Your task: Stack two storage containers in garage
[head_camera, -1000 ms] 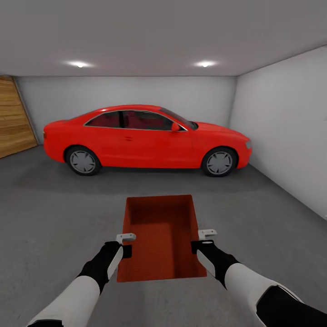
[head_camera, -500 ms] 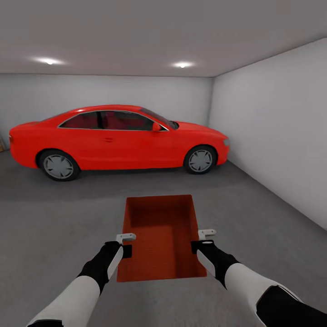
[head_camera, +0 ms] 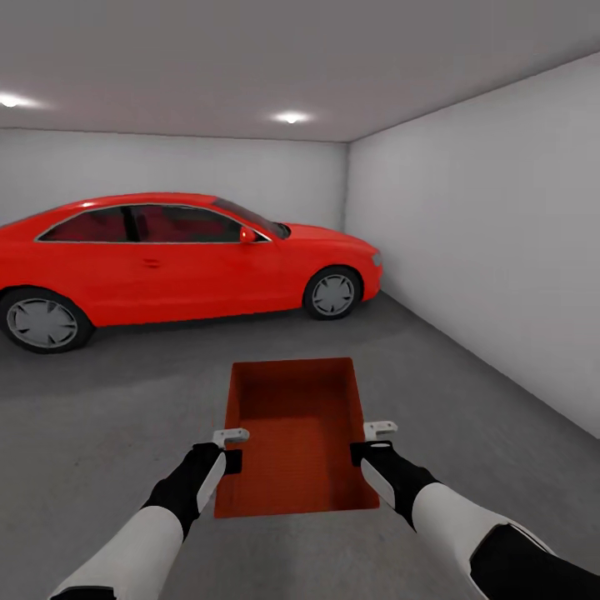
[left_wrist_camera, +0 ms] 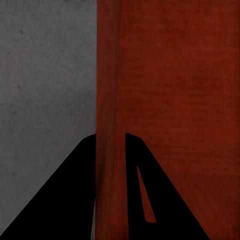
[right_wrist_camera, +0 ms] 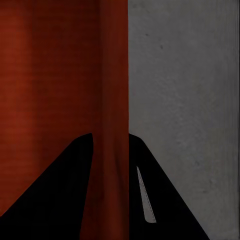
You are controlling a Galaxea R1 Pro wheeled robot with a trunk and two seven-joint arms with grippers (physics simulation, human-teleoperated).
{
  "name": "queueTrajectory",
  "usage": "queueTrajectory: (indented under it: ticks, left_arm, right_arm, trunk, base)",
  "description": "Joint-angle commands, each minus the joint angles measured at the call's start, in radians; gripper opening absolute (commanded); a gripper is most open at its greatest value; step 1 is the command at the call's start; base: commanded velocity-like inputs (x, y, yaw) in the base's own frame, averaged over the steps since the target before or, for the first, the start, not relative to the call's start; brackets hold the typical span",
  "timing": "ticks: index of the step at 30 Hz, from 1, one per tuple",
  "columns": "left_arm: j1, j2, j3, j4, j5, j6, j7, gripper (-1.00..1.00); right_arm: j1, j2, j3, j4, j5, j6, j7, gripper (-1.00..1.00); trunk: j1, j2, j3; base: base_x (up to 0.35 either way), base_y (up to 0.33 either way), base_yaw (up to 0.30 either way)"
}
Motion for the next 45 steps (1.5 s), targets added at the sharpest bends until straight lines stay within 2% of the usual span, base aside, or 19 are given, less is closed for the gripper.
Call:
queueTrajectory:
  ticks: [1, 45]
  left_arm:
    - [0.000, 0.001, 0.008, 0.000, -0.019, 0.010, 0.010, -1.00]
    - [0.000, 0.001, 0.007, 0.000, -0.018, 0.009, 0.010, -1.00]
  right_arm:
    - [-0.002, -0.007, -0.021, -0.004, 0.032, 0.007, -0.036, -1.00]
    - [-0.002, -0.009, -0.021, -0.003, 0.031, 0.007, -0.036, -1.00]
  trunk:
    - [0.001, -0.002, -0.002]
    - [0.001, -0.002, -0.002]
  base:
    - [0.321, 0.000, -0.284]
    - [0.322, 0.000, -0.285]
